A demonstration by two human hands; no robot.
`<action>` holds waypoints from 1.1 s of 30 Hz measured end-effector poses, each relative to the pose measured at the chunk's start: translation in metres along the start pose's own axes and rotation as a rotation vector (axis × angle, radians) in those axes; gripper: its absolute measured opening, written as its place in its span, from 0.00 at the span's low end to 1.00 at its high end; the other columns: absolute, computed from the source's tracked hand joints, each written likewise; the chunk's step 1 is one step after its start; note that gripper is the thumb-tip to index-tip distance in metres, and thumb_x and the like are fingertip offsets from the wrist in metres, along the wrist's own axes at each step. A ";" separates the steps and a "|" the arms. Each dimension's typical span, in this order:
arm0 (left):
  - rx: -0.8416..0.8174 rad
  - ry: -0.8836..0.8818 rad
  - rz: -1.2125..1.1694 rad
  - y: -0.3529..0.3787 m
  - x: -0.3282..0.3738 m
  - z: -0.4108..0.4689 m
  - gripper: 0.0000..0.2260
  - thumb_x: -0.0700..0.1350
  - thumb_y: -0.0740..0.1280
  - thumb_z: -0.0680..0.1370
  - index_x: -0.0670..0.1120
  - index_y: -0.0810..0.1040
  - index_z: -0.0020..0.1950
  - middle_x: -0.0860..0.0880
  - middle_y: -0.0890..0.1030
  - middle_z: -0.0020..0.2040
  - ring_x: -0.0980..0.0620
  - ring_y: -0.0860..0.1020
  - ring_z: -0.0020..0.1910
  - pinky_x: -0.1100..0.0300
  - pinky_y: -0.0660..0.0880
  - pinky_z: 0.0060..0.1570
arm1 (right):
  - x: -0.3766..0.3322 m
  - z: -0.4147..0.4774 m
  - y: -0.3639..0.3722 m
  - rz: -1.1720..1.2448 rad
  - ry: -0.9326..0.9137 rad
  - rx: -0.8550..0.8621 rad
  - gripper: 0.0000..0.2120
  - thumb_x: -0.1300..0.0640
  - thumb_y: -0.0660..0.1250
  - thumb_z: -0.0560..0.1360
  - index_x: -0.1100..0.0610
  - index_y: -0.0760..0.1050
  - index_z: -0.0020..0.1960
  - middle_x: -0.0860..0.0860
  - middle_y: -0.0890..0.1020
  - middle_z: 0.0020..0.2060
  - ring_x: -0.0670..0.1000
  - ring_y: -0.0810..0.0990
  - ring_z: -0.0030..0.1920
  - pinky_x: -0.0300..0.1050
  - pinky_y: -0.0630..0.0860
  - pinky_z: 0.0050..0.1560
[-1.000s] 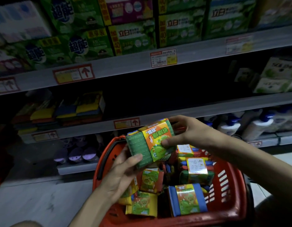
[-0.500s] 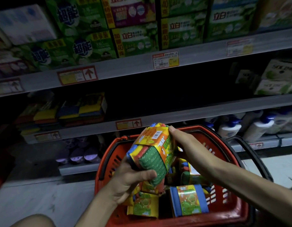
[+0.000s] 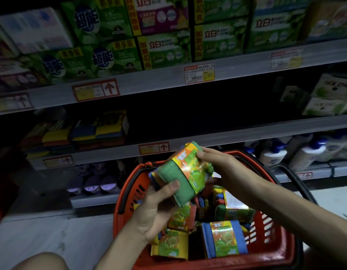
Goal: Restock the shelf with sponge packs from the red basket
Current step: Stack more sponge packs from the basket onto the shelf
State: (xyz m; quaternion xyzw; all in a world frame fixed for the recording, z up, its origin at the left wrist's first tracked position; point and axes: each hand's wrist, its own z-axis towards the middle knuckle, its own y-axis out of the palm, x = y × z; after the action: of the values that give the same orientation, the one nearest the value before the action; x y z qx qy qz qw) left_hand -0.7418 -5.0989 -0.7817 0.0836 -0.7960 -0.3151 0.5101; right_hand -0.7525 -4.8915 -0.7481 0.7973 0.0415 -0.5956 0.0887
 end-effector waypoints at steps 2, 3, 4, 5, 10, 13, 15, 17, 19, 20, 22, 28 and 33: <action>0.014 -0.028 -0.092 -0.004 0.002 0.003 0.35 0.45 0.87 0.57 0.43 0.84 0.62 0.37 0.80 0.67 0.38 0.79 0.67 0.39 0.69 0.72 | 0.002 0.001 0.001 0.038 0.062 -0.020 0.23 0.45 0.72 0.76 0.49 0.77 0.69 0.48 0.85 0.58 0.50 0.83 0.59 0.52 0.78 0.64; 0.014 -0.032 -0.105 -0.005 0.002 0.004 0.35 0.45 0.87 0.58 0.42 0.84 0.63 0.37 0.79 0.68 0.38 0.78 0.67 0.38 0.66 0.74 | 0.002 0.001 0.003 0.079 0.097 -0.037 0.22 0.47 0.72 0.76 0.52 0.77 0.68 0.49 0.86 0.56 0.50 0.85 0.56 0.49 0.80 0.59; 0.008 -0.034 -0.096 -0.006 0.002 0.005 0.34 0.45 0.86 0.58 0.43 0.83 0.63 0.37 0.79 0.68 0.38 0.78 0.67 0.38 0.65 0.75 | 0.003 0.000 0.005 0.124 0.131 -0.051 0.21 0.48 0.72 0.76 0.54 0.78 0.66 0.50 0.87 0.53 0.50 0.86 0.52 0.46 0.82 0.54; -0.003 -0.036 -0.077 -0.006 0.002 0.005 0.35 0.46 0.87 0.58 0.43 0.83 0.64 0.38 0.80 0.67 0.39 0.79 0.67 0.39 0.66 0.74 | 0.002 -0.001 0.007 0.159 0.155 -0.055 0.20 0.48 0.72 0.76 0.55 0.79 0.65 0.50 0.87 0.51 0.50 0.87 0.50 0.45 0.83 0.49; 0.058 0.055 0.077 -0.005 0.007 0.008 0.47 0.54 0.87 0.56 0.44 0.75 0.72 0.41 0.82 0.66 0.43 0.81 0.64 0.48 0.75 0.64 | 0.007 0.007 0.001 0.175 0.097 0.118 0.29 0.49 0.78 0.69 0.52 0.76 0.68 0.49 0.88 0.45 0.51 0.88 0.45 0.56 0.81 0.59; 0.150 0.168 0.372 -0.012 0.012 0.013 0.37 0.57 0.80 0.66 0.54 0.75 0.73 0.48 0.82 0.66 0.50 0.80 0.65 0.54 0.76 0.62 | 0.006 0.014 -0.003 0.117 0.018 0.237 0.39 0.48 0.83 0.62 0.52 0.73 0.70 0.47 0.85 0.42 0.47 0.85 0.39 0.52 0.80 0.51; 0.170 0.195 0.566 -0.017 0.013 0.014 0.29 0.56 0.77 0.70 0.58 0.76 0.70 0.51 0.83 0.63 0.55 0.82 0.62 0.58 0.78 0.57 | 0.007 0.016 -0.003 0.077 -0.015 0.299 0.43 0.47 0.83 0.58 0.51 0.73 0.70 0.53 0.84 0.53 0.52 0.87 0.49 0.52 0.82 0.55; 0.173 0.186 0.591 -0.022 0.010 0.015 0.26 0.55 0.78 0.70 0.59 0.79 0.67 0.51 0.83 0.61 0.54 0.83 0.60 0.57 0.79 0.56 | 0.009 0.017 -0.001 0.083 -0.038 0.320 0.42 0.47 0.82 0.57 0.51 0.73 0.69 0.55 0.83 0.57 0.53 0.86 0.53 0.48 0.83 0.54; 0.210 0.195 0.560 -0.024 0.009 0.016 0.23 0.54 0.79 0.68 0.58 0.81 0.63 0.50 0.84 0.60 0.52 0.83 0.59 0.53 0.79 0.58 | 0.012 0.020 0.003 0.062 -0.067 0.317 0.40 0.48 0.81 0.60 0.51 0.73 0.69 0.54 0.82 0.58 0.52 0.85 0.55 0.44 0.81 0.52; 0.229 0.209 0.537 -0.025 0.009 0.017 0.23 0.53 0.79 0.67 0.56 0.82 0.61 0.49 0.85 0.59 0.51 0.84 0.59 0.52 0.79 0.59 | 0.012 0.021 0.005 0.059 -0.072 0.308 0.37 0.49 0.81 0.63 0.51 0.72 0.70 0.52 0.82 0.58 0.50 0.85 0.56 0.44 0.80 0.55; 0.273 0.228 0.465 -0.026 0.011 0.020 0.25 0.52 0.81 0.65 0.53 0.83 0.60 0.46 0.85 0.58 0.47 0.84 0.58 0.51 0.79 0.57 | 0.013 0.024 0.008 0.146 -0.071 0.278 0.30 0.55 0.77 0.73 0.52 0.71 0.72 0.52 0.83 0.60 0.50 0.85 0.57 0.48 0.78 0.63; 0.425 0.245 0.313 -0.031 0.018 0.021 0.14 0.39 0.75 0.74 0.44 0.81 0.59 0.42 0.87 0.52 0.46 0.86 0.53 0.53 0.79 0.50 | 0.026 0.024 0.026 -0.146 -0.127 0.359 0.25 0.50 0.72 0.78 0.50 0.70 0.72 0.49 0.83 0.57 0.51 0.83 0.58 0.53 0.80 0.61; 0.530 0.294 0.267 -0.038 0.021 0.024 0.06 0.38 0.77 0.74 0.45 0.83 0.48 0.42 0.87 0.48 0.47 0.85 0.49 0.56 0.78 0.45 | 0.033 0.018 0.047 -0.074 -0.083 0.363 0.14 0.52 0.71 0.78 0.55 0.76 0.61 0.54 0.83 0.54 0.52 0.85 0.50 0.44 0.84 0.46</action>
State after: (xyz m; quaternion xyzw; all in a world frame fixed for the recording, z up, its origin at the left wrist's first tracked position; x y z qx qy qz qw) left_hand -0.7791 -5.1288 -0.7951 0.1531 -0.7721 -0.0119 0.6167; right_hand -0.7520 -4.9423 -0.7801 0.7727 -0.0411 -0.6287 -0.0771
